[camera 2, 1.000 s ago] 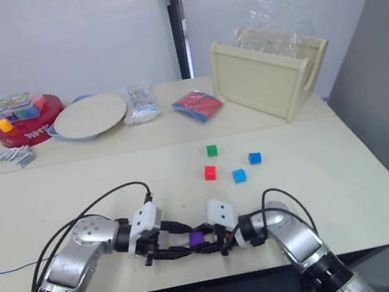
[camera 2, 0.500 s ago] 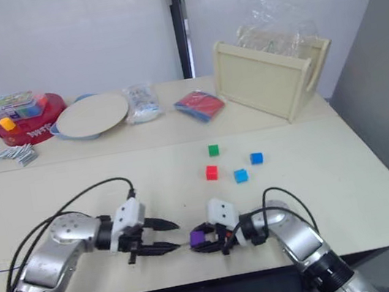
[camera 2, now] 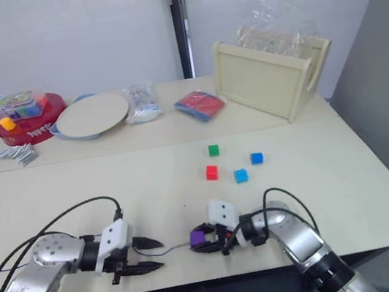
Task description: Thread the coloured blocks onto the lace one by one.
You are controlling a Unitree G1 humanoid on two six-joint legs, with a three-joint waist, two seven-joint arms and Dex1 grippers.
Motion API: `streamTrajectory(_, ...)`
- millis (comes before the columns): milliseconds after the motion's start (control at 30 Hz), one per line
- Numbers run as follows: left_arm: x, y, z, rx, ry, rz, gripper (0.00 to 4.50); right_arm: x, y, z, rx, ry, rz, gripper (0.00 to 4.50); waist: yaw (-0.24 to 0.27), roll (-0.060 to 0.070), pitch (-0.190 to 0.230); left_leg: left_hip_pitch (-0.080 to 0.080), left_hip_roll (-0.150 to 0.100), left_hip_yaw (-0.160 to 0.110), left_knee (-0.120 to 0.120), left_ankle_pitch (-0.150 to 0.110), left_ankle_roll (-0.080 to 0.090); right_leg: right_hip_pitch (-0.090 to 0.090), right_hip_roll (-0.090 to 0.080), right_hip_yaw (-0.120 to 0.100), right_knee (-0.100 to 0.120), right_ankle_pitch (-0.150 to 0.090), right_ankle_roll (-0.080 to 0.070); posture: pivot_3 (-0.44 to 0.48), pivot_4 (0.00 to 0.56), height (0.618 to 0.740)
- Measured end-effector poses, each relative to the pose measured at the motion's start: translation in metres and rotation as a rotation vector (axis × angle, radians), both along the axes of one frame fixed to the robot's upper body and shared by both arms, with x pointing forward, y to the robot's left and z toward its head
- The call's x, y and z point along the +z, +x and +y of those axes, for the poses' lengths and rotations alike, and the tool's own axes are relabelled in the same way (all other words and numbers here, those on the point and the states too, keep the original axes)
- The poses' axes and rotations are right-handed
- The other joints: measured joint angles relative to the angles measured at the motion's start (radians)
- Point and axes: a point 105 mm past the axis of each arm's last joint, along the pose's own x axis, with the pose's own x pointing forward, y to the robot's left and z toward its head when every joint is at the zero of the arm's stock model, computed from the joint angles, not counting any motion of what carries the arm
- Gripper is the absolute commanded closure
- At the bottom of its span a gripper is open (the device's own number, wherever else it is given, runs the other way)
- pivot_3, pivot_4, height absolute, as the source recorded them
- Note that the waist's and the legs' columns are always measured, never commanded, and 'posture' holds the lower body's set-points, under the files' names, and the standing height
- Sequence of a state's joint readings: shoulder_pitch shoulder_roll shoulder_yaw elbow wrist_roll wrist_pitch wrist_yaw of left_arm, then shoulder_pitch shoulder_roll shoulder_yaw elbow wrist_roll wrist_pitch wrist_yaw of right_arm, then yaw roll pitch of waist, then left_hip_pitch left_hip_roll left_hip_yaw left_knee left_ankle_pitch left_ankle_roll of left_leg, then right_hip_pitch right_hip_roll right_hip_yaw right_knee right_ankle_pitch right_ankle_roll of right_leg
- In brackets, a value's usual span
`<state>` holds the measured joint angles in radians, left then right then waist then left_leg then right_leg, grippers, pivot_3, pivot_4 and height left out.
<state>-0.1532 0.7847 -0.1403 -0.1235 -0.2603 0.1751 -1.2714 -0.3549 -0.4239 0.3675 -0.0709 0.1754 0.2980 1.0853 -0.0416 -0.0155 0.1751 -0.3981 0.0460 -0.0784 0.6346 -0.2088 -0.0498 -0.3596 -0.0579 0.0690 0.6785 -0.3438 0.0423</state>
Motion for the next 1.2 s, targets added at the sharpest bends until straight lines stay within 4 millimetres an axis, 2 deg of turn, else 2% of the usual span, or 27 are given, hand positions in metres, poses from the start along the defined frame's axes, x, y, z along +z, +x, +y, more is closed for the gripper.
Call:
streamTrajectory(33, 0.0, 0.001, -0.001, -0.002, -0.002, -0.013, 2.22, 0.0, 0.0, 0.0, 0.0, 0.0, 0.0, 3.3, 0.001, 0.0, 0.0, 0.0, 0.0, 0.0, 0.0, 0.0, 0.0, 0.0, 0.0, 0.0, 0.0, 0.0, 0.0, 0.0, 0.15, 0.74)
streamTrajectory(267, -0.002, 0.003, -0.009, 0.001, -0.043, -0.025, 4.36, 0.001, 0.0, 0.0, -0.004, -0.002, 0.005, 3.3, 0.002, 0.0, 0.0, 0.0, 0.0, 0.0, 0.0, 0.0, 0.0, 0.0, 0.0, 0.0, 0.0, 0.0, 0.0, 0.0, 0.15, 0.74)
streamTrajectory(300, -0.003, 0.004, -0.011, 0.004, -0.051, -0.027, 4.44, 0.001, 0.0, -0.001, -0.005, -0.002, 0.005, 3.3, 0.002, 0.0, 0.0, 0.0, 0.0, 0.0, 0.0, 0.0, 0.0, 0.0, 0.0, 0.0, 0.0, 0.0, 0.0, 0.0, 0.15, 0.74)
streamTrajectory(867, 0.003, 0.017, -0.051, -0.029, -0.148, -0.046, 4.44, 0.002, 0.001, -0.001, -0.02, -0.01, 0.002, 3.3, 0.004, 0.0, 0.0, 0.0, -0.001, 0.0, 0.0, 0.0, 0.0, 0.0, 0.0, 0.0, 0.0, 0.0, 0.0, 0.0, 0.15, 0.74)
streamTrajectory(1133, 0.005, 0.019, -0.053, 0.005, -0.135, -0.021, 4.44, 0.003, 0.001, 0.0, -0.024, -0.007, 0.002, 3.3, 0.002, 0.0, 0.0, 0.0, -0.001, 0.0, 0.0, 0.0, 0.0, 0.0, 0.0, 0.0, 0.0, 0.0, 0.0, 0.0, 0.15, 0.74)
streamTrajectory(1200, 0.007, 0.02, -0.052, 0.013, -0.126, -0.001, 3.91, 0.003, 0.001, 0.001, -0.026, -0.004, 0.003, 3.3, 0.001, 0.0, 0.0, 0.0, -0.001, 0.0, 0.0, 0.0, 0.0, 0.0, 0.0, 0.0, 0.0, 0.0, 0.0, 0.0, 0.15, 0.74)
